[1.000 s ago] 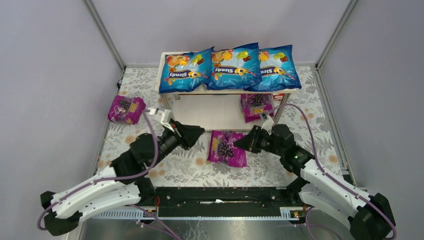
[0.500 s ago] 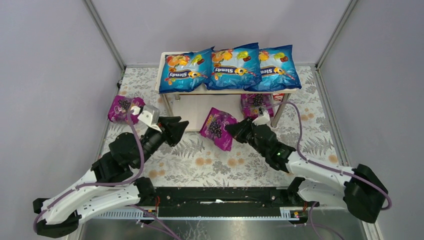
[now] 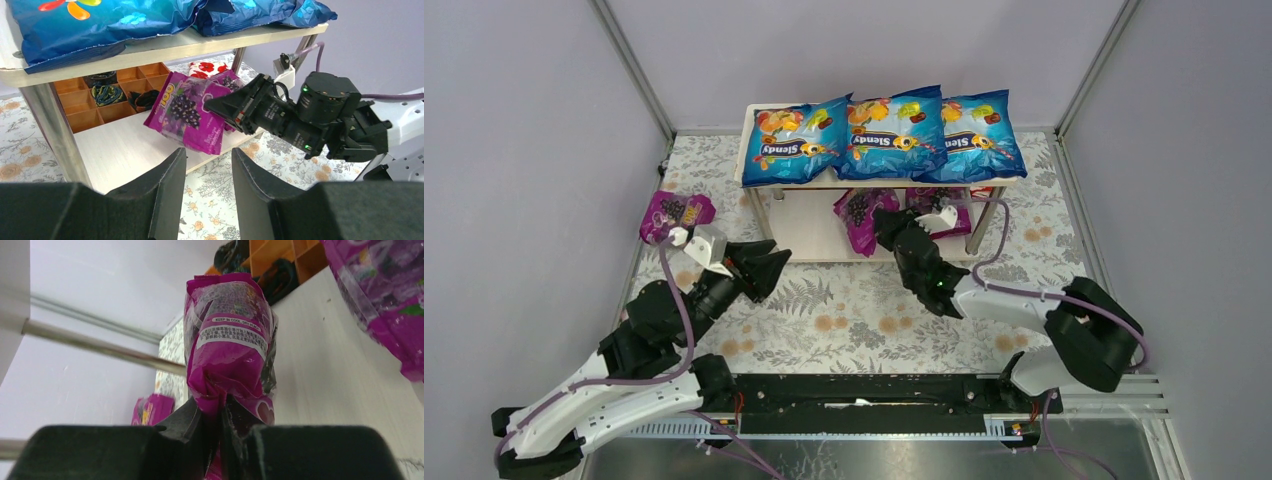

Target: Place and organize the candy bags onto the shelf

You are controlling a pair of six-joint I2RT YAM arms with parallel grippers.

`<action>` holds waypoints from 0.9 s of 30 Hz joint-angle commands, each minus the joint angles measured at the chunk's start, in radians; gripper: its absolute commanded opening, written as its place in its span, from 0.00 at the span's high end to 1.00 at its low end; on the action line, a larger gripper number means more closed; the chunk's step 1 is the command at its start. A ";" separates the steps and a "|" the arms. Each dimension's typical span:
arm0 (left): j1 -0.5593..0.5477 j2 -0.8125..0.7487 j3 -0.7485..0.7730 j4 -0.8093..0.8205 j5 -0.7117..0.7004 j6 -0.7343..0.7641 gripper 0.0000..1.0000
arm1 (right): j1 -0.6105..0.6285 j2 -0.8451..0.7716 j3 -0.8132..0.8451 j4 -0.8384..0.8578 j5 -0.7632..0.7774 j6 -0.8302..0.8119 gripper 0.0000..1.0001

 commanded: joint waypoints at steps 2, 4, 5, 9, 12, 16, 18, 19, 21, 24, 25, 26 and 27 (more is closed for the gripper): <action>0.002 -0.021 -0.011 0.051 -0.021 -0.005 0.56 | 0.008 0.108 0.141 0.188 0.222 0.012 0.99; 0.002 -0.030 -0.018 0.053 -0.016 -0.008 0.56 | 0.018 0.156 0.184 0.180 0.270 -0.009 0.99; 0.002 -0.034 -0.017 0.052 -0.018 -0.011 0.55 | 0.025 0.177 0.209 0.171 0.297 -0.028 0.99; 0.002 -0.051 -0.020 0.057 -0.014 -0.016 0.55 | 0.045 0.242 0.289 0.099 0.412 -0.034 0.96; 0.004 -0.056 -0.021 0.058 -0.022 -0.014 0.54 | 0.051 0.261 0.350 -0.072 0.439 0.056 0.94; 0.004 -0.058 -0.020 0.053 -0.032 -0.017 0.53 | 0.056 0.278 0.361 -0.172 0.473 0.122 0.81; 0.004 -0.057 -0.020 0.056 -0.027 -0.016 0.53 | 0.056 0.268 0.359 -0.197 0.466 0.101 0.73; 0.004 -0.057 -0.018 0.055 -0.022 -0.015 0.53 | 0.056 0.263 0.360 -0.231 0.466 0.113 0.67; 0.006 -0.053 -0.022 0.054 -0.024 -0.015 0.53 | 0.056 0.257 0.346 -0.273 0.437 0.142 0.52; 0.012 -0.040 -0.019 0.053 -0.033 -0.015 0.52 | 0.056 0.247 0.339 -0.226 0.339 0.027 0.43; 0.015 -0.035 -0.017 0.052 -0.022 -0.015 0.52 | 0.056 0.243 0.349 -0.244 0.302 -0.006 0.40; 0.018 -0.031 -0.018 0.052 -0.013 -0.015 0.52 | 0.055 0.241 0.359 -0.272 0.270 -0.022 0.37; 0.024 -0.027 -0.020 0.055 -0.010 -0.017 0.52 | 0.056 0.237 0.369 -0.309 0.245 -0.028 0.33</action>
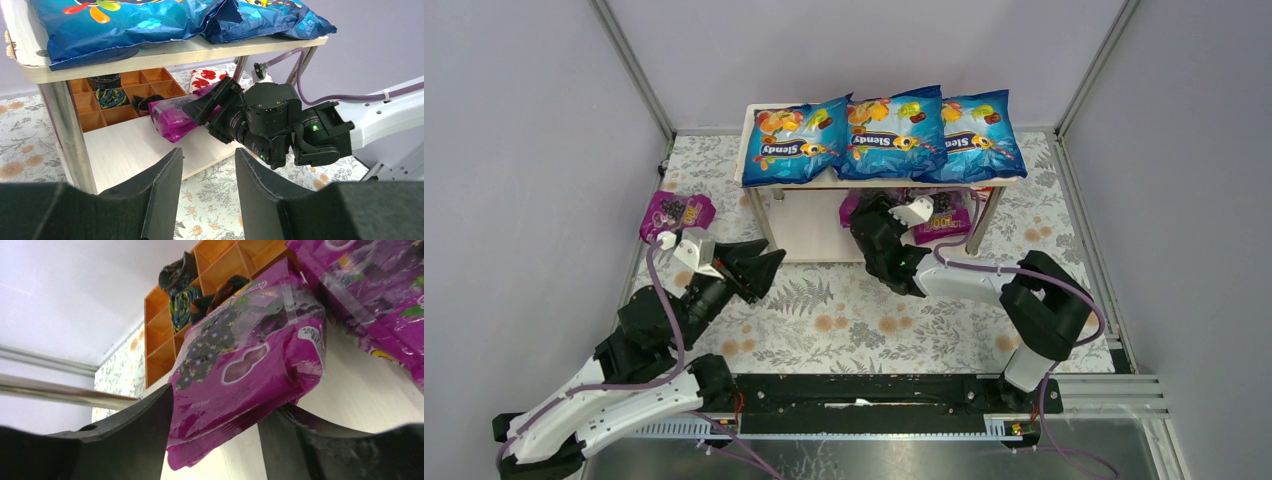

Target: Place and organize the candy bags onto the shelf

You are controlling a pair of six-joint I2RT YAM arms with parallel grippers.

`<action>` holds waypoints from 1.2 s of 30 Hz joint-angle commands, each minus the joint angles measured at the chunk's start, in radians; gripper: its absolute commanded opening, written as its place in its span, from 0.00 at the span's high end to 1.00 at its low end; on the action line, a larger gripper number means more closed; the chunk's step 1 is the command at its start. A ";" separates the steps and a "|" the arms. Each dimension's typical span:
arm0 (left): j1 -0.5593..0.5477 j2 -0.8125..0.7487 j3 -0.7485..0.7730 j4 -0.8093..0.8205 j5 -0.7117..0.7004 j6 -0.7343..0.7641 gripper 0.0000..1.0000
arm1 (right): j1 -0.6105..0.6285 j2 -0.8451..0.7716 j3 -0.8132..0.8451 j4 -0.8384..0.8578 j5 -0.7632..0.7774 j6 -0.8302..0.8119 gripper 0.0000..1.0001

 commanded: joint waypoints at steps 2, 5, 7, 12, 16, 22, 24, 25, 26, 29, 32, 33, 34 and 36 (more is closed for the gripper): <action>0.027 0.033 -0.001 0.049 0.003 -0.004 0.52 | 0.009 -0.072 0.077 -0.164 -0.085 -0.059 0.25; 0.036 0.057 0.012 0.042 0.039 -0.005 0.52 | 0.009 -0.120 0.037 -0.198 -0.071 -0.062 0.21; 0.047 0.055 0.007 0.045 0.036 -0.006 0.52 | -0.002 -0.147 -0.020 -0.159 -0.090 -0.064 0.21; 0.064 0.071 0.012 0.042 0.046 -0.002 0.52 | -0.041 -0.166 -0.076 -0.075 -0.205 -0.147 0.33; 0.071 0.058 0.009 0.036 0.005 0.001 0.52 | -0.067 -0.136 -0.090 -0.027 -0.249 -0.170 0.46; 0.081 0.082 0.008 0.035 -0.014 0.009 0.52 | -0.090 -0.134 -0.111 0.009 -0.240 -0.199 0.60; 0.088 0.105 0.012 0.031 -0.017 0.011 0.52 | -0.112 -0.135 -0.135 0.031 -0.267 -0.185 0.62; 0.093 0.111 0.013 0.031 -0.018 0.012 0.52 | -0.124 -0.136 -0.145 0.033 -0.288 -0.175 0.62; 0.100 0.117 0.013 0.031 -0.020 0.013 0.52 | -0.127 -0.138 -0.152 0.036 -0.296 -0.172 0.62; 0.126 0.134 0.012 0.035 -0.021 0.014 0.52 | -0.128 -0.142 -0.180 0.079 -0.328 -0.203 0.58; 0.157 0.156 0.012 0.036 -0.023 0.013 0.52 | -0.131 -0.165 -0.196 0.059 -0.330 -0.222 0.43; 0.168 0.164 0.012 0.035 -0.029 0.012 0.53 | -0.130 -0.193 -0.202 0.051 -0.334 -0.239 0.38; 0.174 0.174 0.013 0.035 -0.035 0.012 0.53 | -0.129 -0.219 -0.217 0.056 -0.346 -0.262 0.34; 0.181 0.190 0.017 0.029 -0.047 0.009 0.53 | -0.131 -0.268 -0.268 0.130 -0.398 -0.326 0.25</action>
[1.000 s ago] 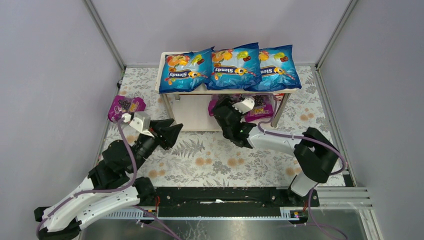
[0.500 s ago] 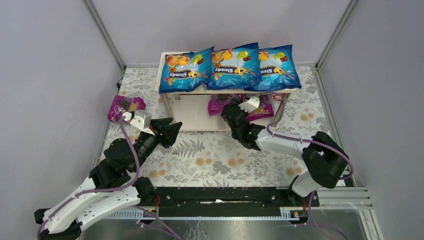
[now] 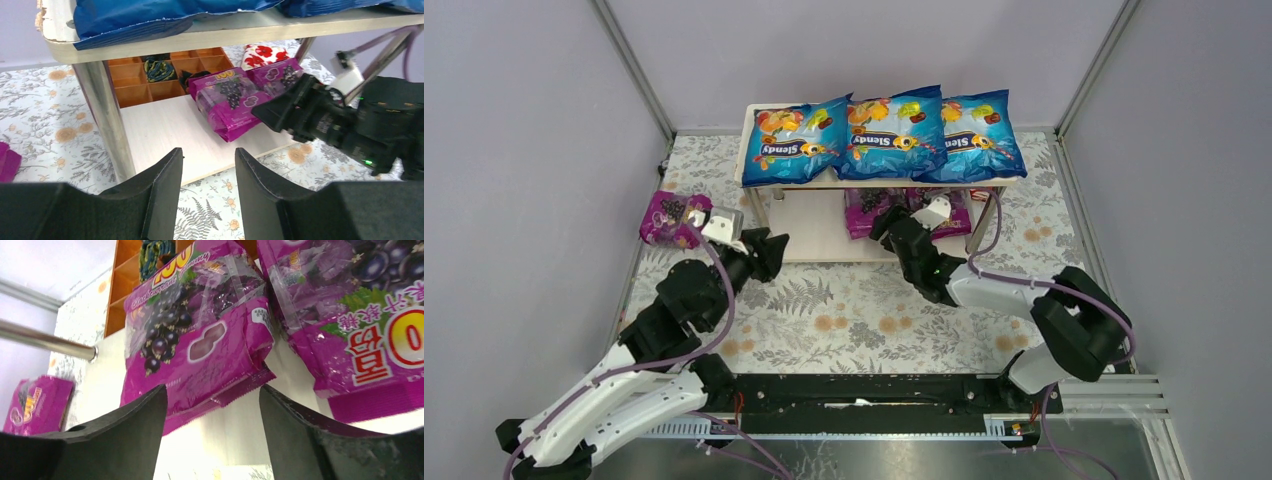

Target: Place and organize the candy bags onto the shelf

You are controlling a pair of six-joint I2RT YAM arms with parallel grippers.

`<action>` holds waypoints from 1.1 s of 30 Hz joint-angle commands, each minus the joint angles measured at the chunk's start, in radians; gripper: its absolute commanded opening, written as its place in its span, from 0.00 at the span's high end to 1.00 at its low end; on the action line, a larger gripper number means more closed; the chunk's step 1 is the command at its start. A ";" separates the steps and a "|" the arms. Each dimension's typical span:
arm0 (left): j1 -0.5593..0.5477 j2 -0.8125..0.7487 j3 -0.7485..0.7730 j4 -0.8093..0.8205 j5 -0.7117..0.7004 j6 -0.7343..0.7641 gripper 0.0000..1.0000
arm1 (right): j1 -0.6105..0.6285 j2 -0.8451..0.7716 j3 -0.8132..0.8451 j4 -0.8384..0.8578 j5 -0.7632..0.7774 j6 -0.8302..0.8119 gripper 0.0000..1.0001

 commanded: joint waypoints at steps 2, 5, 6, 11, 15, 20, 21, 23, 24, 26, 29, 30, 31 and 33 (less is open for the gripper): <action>0.020 0.041 0.021 0.022 -0.044 -0.003 0.53 | -0.008 -0.161 -0.119 0.157 -0.120 -0.142 0.17; 0.021 0.048 0.014 0.012 -0.059 -0.045 0.52 | -0.009 -0.233 -0.187 0.193 -0.207 -0.214 0.09; 0.020 0.052 0.015 -0.002 -0.071 -0.063 0.52 | -0.010 -0.254 -0.198 0.190 -0.246 -0.256 0.06; 0.020 0.066 0.021 -0.120 -0.110 -0.183 0.48 | -0.009 -0.319 -0.286 0.202 -0.407 -0.453 0.00; 0.020 0.066 0.015 -0.248 -0.161 -0.346 0.38 | -0.010 -0.355 -0.402 0.318 -0.433 -0.516 0.00; 0.020 0.065 -0.002 -0.355 -0.203 -0.527 0.24 | -0.009 -0.381 -0.450 0.405 -0.547 -0.551 0.00; 0.021 0.066 -0.008 -0.376 -0.213 -0.580 0.22 | -0.010 -0.397 -0.464 0.414 -0.548 -0.548 0.00; 0.030 0.074 -0.016 -0.418 -0.231 -0.651 0.18 | -0.011 -0.425 -0.493 0.440 -0.538 -0.542 0.00; 0.036 0.079 -0.018 -0.436 -0.234 -0.700 0.17 | -0.010 -0.437 -0.503 0.446 -0.534 -0.541 0.00; 0.058 0.089 -0.023 -0.461 -0.234 -0.761 0.16 | -0.010 -0.459 -0.516 0.455 -0.536 -0.544 0.00; 0.128 0.097 -0.033 -0.499 -0.226 -0.839 0.12 | -0.009 -0.479 -0.528 0.455 -0.537 -0.543 0.00; 0.172 0.098 -0.040 -0.495 -0.206 -0.846 0.12 | -0.009 -0.483 -0.530 0.455 -0.536 -0.543 0.00; 0.222 0.101 -0.049 -0.474 -0.166 -0.839 0.12 | -0.010 -0.487 -0.532 0.455 -0.537 -0.543 0.00; 0.356 0.129 -0.069 -0.412 -0.048 -0.789 0.12 | -0.009 -0.492 -0.532 0.454 -0.537 -0.546 0.00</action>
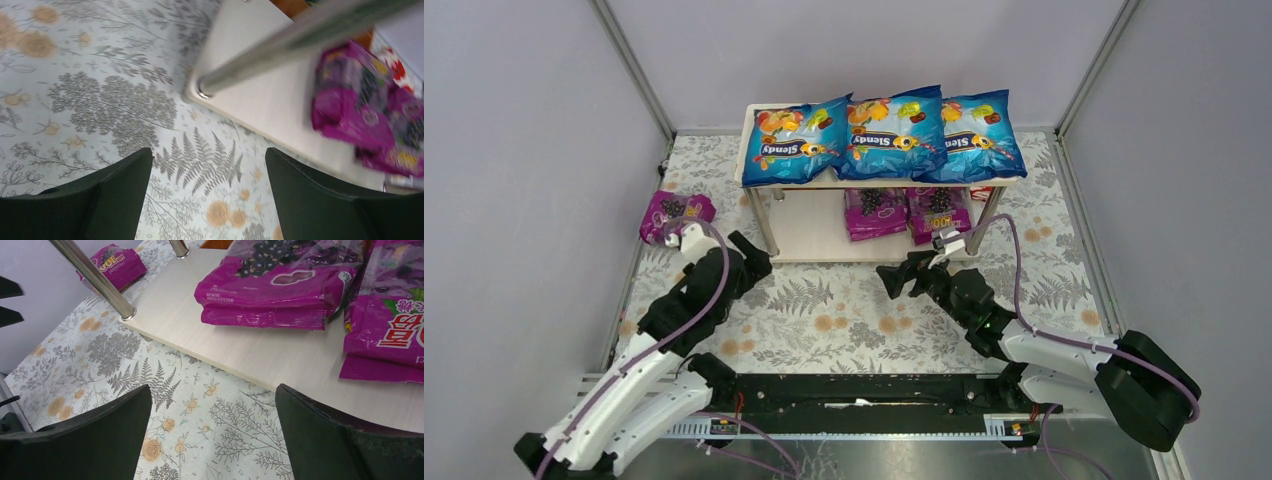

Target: Place and organize the candy bags onto the shelf

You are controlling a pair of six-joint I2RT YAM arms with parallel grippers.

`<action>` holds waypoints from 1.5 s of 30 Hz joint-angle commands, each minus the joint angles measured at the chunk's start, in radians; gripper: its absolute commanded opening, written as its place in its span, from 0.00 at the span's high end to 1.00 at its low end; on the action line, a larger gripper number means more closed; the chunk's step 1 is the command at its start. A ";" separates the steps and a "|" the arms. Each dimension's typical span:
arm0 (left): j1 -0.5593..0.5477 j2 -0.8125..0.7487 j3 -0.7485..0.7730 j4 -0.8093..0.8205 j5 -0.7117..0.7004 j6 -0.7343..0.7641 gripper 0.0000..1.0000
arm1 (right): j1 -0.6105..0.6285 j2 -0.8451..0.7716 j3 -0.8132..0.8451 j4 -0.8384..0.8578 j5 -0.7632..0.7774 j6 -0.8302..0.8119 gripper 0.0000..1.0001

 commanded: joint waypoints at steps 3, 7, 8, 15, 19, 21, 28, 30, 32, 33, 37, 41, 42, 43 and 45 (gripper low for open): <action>0.429 0.120 -0.033 0.141 0.350 0.081 0.13 | -0.004 -0.019 -0.007 0.058 0.001 -0.022 0.00; 0.622 0.239 -0.009 0.242 0.379 0.123 0.12 | -0.003 -0.015 -0.008 0.062 -0.005 -0.025 0.00; 0.656 0.260 -0.013 0.305 0.378 0.134 0.12 | -0.003 -0.017 -0.008 0.062 -0.004 -0.026 0.00; 0.852 0.471 0.028 0.583 0.356 0.159 0.12 | -0.003 0.002 -0.005 0.074 -0.010 -0.023 0.00; 0.924 0.598 0.099 0.715 0.424 0.313 0.16 | -0.004 -0.018 -0.011 0.067 -0.007 -0.024 0.00; 0.940 0.666 0.149 0.741 0.412 0.340 0.13 | -0.003 -0.035 -0.016 0.058 0.000 -0.026 0.00; 0.950 0.918 0.299 0.830 0.442 0.566 0.15 | -0.004 -0.041 -0.018 0.056 0.001 -0.028 0.00; 0.949 0.992 0.351 0.791 0.462 0.608 0.18 | -0.004 -0.040 -0.017 0.055 0.000 -0.028 0.00; 0.949 1.048 0.377 0.771 0.506 0.647 0.30 | -0.003 -0.037 -0.019 0.057 0.003 -0.027 0.00; 0.949 1.061 0.382 0.762 0.504 0.649 0.36 | -0.004 -0.036 -0.018 0.058 0.002 -0.028 0.00; 0.942 1.102 0.395 0.737 0.493 0.667 0.37 | -0.004 -0.025 -0.013 0.057 -0.001 -0.030 0.00; 0.907 1.135 0.423 0.679 0.469 0.685 0.32 | -0.004 -0.025 -0.013 0.058 -0.001 -0.031 0.00; 0.898 1.138 0.422 0.673 0.467 0.685 0.30 | -0.005 -0.027 -0.013 0.057 -0.001 -0.031 0.00; 0.885 1.143 0.423 0.662 0.461 0.685 0.28 | -0.006 -0.028 -0.013 0.057 -0.001 -0.031 0.00; 0.872 1.155 0.435 0.633 0.436 0.677 0.23 | -0.004 -0.031 -0.015 0.058 -0.001 -0.032 0.00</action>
